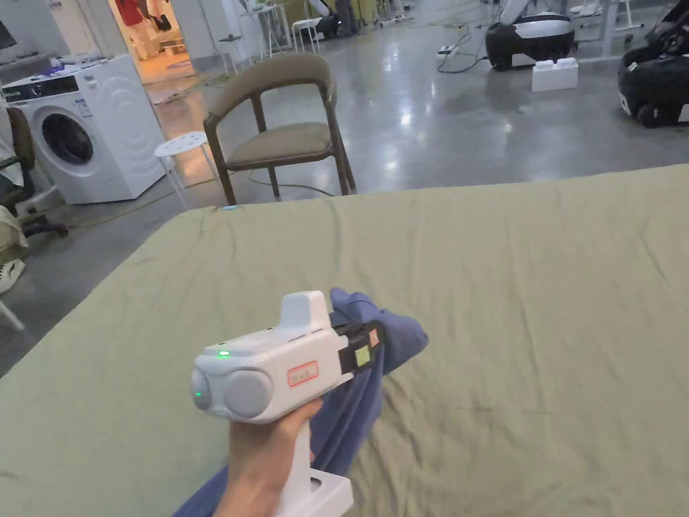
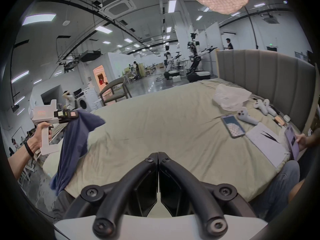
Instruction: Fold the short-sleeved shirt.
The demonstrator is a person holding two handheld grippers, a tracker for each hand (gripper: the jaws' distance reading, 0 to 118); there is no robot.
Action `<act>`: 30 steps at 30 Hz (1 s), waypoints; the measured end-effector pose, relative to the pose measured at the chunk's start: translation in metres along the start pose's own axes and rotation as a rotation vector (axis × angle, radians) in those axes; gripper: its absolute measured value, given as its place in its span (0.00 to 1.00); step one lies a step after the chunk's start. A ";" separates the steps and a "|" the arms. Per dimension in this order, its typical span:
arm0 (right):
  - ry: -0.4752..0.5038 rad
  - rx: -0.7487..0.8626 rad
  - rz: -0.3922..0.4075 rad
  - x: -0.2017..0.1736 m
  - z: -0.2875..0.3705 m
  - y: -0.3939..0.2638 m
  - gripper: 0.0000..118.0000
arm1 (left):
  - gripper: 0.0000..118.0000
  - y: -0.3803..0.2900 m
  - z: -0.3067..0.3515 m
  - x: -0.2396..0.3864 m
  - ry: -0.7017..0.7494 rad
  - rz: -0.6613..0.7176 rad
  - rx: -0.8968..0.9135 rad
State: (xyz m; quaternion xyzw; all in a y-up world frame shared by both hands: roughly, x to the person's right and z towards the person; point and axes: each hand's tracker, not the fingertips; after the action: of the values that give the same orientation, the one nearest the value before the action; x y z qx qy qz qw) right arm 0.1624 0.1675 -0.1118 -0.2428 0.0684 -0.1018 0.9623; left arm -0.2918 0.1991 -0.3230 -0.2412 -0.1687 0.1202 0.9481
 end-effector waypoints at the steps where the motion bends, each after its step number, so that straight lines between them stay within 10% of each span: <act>1: -0.015 0.005 -0.015 0.006 0.005 0.000 0.00 | 0.00 -0.007 -0.018 0.024 -0.057 -0.019 -0.014; 16: -0.174 -0.006 -0.114 0.057 0.047 -0.027 0.00 | 0.00 -0.230 -0.110 0.288 -0.541 -0.041 -0.502; 18: -0.171 -0.003 -0.120 0.057 0.048 -0.028 0.00 | 0.14 -0.228 -0.107 0.291 -0.541 -0.059 -0.498; 21: -0.150 0.012 -0.120 0.055 0.046 -0.028 0.00 | 0.67 -0.204 -0.092 0.269 -0.562 -0.061 -0.456; 30: -0.043 0.142 0.042 0.013 0.034 0.013 0.00 | 0.68 -0.078 0.072 0.155 -0.243 -0.244 0.172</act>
State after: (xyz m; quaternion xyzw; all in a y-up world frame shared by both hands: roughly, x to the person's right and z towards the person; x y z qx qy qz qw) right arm 0.1831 0.1915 -0.0891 -0.1747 0.0453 -0.0808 0.9803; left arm -0.1661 0.2106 -0.1840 -0.1205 -0.2992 0.0466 0.9454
